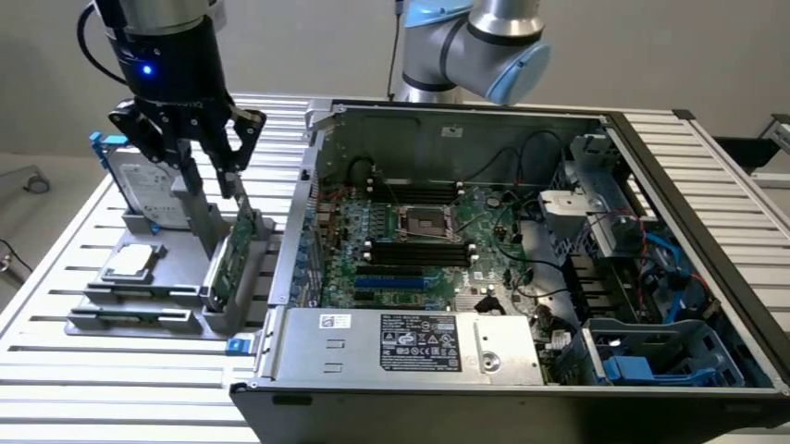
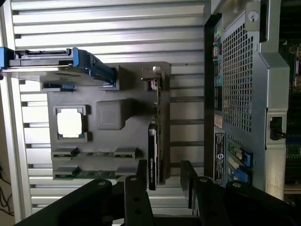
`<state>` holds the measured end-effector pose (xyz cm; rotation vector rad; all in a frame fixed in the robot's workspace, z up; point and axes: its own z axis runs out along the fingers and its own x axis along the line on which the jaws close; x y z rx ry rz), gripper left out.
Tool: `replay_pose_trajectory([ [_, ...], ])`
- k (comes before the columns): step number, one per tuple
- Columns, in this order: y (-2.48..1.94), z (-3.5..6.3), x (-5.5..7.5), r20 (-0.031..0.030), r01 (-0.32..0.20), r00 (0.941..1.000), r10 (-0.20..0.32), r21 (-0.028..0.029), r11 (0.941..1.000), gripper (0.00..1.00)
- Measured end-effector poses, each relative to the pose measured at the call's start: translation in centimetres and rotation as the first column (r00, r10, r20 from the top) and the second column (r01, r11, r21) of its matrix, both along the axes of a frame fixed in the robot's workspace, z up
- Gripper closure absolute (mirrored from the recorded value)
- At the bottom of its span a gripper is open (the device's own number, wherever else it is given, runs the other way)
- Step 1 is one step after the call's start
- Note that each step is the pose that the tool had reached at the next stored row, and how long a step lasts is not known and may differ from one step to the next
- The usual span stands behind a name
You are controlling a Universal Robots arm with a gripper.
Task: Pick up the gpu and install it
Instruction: 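Pick up the gpu and move the gpu toward the slot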
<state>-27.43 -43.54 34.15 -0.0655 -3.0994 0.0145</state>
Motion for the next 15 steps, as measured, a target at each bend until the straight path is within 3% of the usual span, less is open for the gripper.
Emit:
replay_pose_trajectory([
  [6, -0.61, -1.1, 0.0, -0.0021, -0.023, 0.9997, 0.023, 0.0005, 0.9997, 0.58],
  [15, -0.74, -2.72, -0.9, -0.0025, -0.057, 0.9984, 0.057, 0.0008, 0.9984, 0.58],
])
